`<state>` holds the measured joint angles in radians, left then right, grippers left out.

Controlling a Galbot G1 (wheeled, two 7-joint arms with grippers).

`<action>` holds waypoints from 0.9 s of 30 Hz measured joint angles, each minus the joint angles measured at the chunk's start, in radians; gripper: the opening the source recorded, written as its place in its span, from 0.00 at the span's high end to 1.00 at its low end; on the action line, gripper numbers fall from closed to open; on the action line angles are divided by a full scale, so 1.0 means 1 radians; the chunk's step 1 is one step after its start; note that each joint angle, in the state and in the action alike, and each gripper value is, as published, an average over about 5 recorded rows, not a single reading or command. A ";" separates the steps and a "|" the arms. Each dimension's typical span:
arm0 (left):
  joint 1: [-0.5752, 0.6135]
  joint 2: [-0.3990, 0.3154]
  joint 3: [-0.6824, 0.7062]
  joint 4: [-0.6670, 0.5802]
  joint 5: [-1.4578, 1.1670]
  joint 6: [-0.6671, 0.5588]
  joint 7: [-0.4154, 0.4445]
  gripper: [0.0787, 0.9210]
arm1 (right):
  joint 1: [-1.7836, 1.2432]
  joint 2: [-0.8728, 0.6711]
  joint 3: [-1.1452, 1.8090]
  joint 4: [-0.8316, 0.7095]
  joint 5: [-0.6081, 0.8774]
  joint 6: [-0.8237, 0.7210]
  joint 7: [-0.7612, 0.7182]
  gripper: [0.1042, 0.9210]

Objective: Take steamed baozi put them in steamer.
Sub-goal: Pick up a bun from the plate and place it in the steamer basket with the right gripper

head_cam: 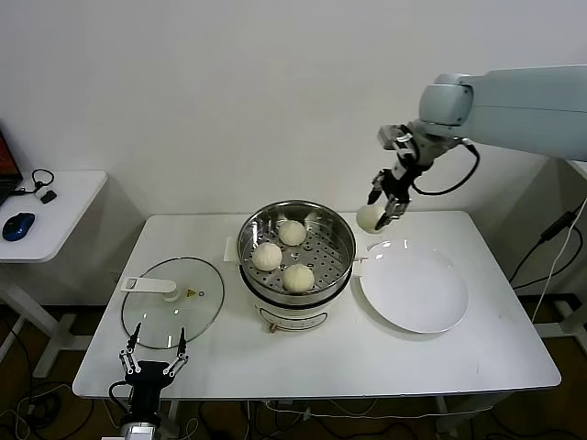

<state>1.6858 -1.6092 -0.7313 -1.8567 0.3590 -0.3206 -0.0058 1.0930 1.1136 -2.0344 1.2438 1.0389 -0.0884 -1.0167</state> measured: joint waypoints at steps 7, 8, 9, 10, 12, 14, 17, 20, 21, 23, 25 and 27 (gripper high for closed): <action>0.002 0.000 -0.007 -0.005 -0.004 0.000 0.000 0.12 | -0.084 0.071 0.062 -0.028 0.014 -0.032 0.039 0.38; 0.002 0.000 -0.008 -0.004 -0.005 -0.001 -0.001 0.12 | -0.098 0.077 0.068 -0.033 0.012 -0.034 0.044 0.38; 0.002 0.000 -0.008 -0.003 -0.005 -0.001 -0.001 0.12 | -0.111 0.083 0.074 -0.039 0.010 -0.036 0.050 0.38; 0.002 0.000 -0.009 -0.002 -0.005 -0.001 -0.001 0.12 | -0.125 0.088 0.079 -0.044 0.007 -0.038 0.056 0.38; 0.000 0.000 -0.009 0.002 -0.006 -0.002 -0.001 0.12 | -0.153 0.096 0.089 -0.055 0.000 -0.042 0.067 0.38; -0.002 0.000 -0.010 0.006 -0.006 -0.002 -0.002 0.12 | -0.180 0.104 0.100 -0.066 -0.007 -0.045 0.077 0.38; -0.003 0.000 -0.010 0.011 -0.006 -0.003 -0.004 0.12 | -0.217 0.113 0.115 -0.084 -0.020 -0.050 0.091 0.38; -0.003 0.000 -0.011 0.014 -0.006 -0.004 -0.005 0.12 | -0.253 0.123 0.130 -0.106 -0.035 -0.052 0.101 0.38; -0.003 0.000 -0.011 0.014 -0.006 -0.004 -0.005 0.12 | -0.264 0.126 0.134 -0.114 -0.040 -0.053 0.104 0.38; -0.003 0.000 -0.012 0.014 -0.006 -0.004 -0.005 0.12 | -0.283 0.132 0.141 -0.129 -0.049 -0.054 0.106 0.38; -0.003 0.000 -0.012 0.014 -0.006 -0.004 -0.005 0.12 | -0.299 0.137 0.147 -0.139 -0.056 -0.056 0.108 0.38; -0.004 0.000 -0.012 0.014 -0.006 -0.003 -0.005 0.12 | -0.311 0.142 0.152 -0.146 -0.063 -0.056 0.110 0.38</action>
<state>1.6821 -1.6092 -0.7432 -1.8425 0.3532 -0.3241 -0.0107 0.7815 1.2553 -1.8820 1.0974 0.9755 -0.1449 -0.9068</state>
